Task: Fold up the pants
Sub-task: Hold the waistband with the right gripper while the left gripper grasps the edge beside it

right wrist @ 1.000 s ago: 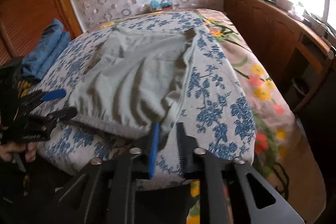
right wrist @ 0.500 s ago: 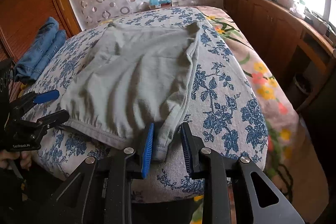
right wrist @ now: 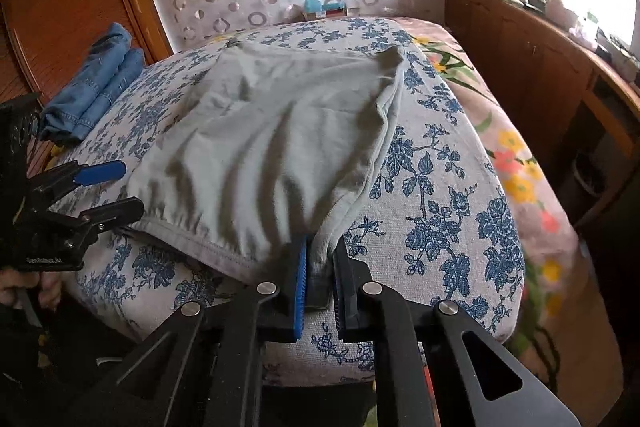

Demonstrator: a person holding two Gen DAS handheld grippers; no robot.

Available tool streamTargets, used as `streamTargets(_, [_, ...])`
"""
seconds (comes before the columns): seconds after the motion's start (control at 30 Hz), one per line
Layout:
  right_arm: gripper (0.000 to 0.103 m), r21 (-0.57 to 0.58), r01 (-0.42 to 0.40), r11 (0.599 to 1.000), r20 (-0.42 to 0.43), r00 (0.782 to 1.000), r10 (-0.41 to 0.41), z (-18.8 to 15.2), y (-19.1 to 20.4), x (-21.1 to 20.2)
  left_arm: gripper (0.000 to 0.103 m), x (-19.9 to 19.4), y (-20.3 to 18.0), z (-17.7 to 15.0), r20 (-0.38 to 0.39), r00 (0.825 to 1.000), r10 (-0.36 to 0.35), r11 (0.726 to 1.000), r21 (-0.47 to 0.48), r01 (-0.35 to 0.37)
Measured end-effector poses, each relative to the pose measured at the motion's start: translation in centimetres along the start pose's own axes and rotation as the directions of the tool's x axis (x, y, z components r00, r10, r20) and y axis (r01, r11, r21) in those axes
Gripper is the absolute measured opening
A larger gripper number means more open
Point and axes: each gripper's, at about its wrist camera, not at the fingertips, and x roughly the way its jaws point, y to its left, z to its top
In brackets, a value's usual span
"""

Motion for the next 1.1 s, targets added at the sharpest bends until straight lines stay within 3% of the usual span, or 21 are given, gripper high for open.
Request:
streamTargets(0.17, [0.011, -0.012, 0.004, 1.000, 0.007, 1.000, -0.004, -0.2, 0.4, -0.1, 0.059, -0.4, -0.3, -0.1, -0.002, 0.998, -0.063, 0.998, -0.027, 0.063])
streamTargets(0.43, [0.011, -0.013, -0.005, 1.000, 0.017, 1.000, 0.006, -0.4, 0.2, -0.1, 0.037, -0.6, -1.1, -0.4, -0.011, 0.995, -0.097, 0.994, -0.042, 0.097])
streamTargets(0.8, [0.011, 0.002, -0.028, 1.000, 0.036, 0.999, 0.028, -0.9, -0.3, -0.4, 0.035, -0.4, -1.9, -0.3, -0.010, 0.997, -0.078, 0.996, -0.033, 0.077])
streamTargets(0.97, [0.011, 0.008, -0.041, 0.999, 0.042, 0.998, 0.040, -1.1, -0.5, -0.5, 0.014, -0.3, -2.1, -0.1, -0.007, 0.997, -0.082, 0.996, -0.030, 0.082])
streamTargets(1.1, [0.011, 0.012, -0.052, 0.999, 0.043, 0.998, 0.051, -1.1, -0.7, -0.6, 0.009, -0.3, -1.8, 0.0, -0.008, 0.996, -0.085, 0.996, -0.041, 0.085])
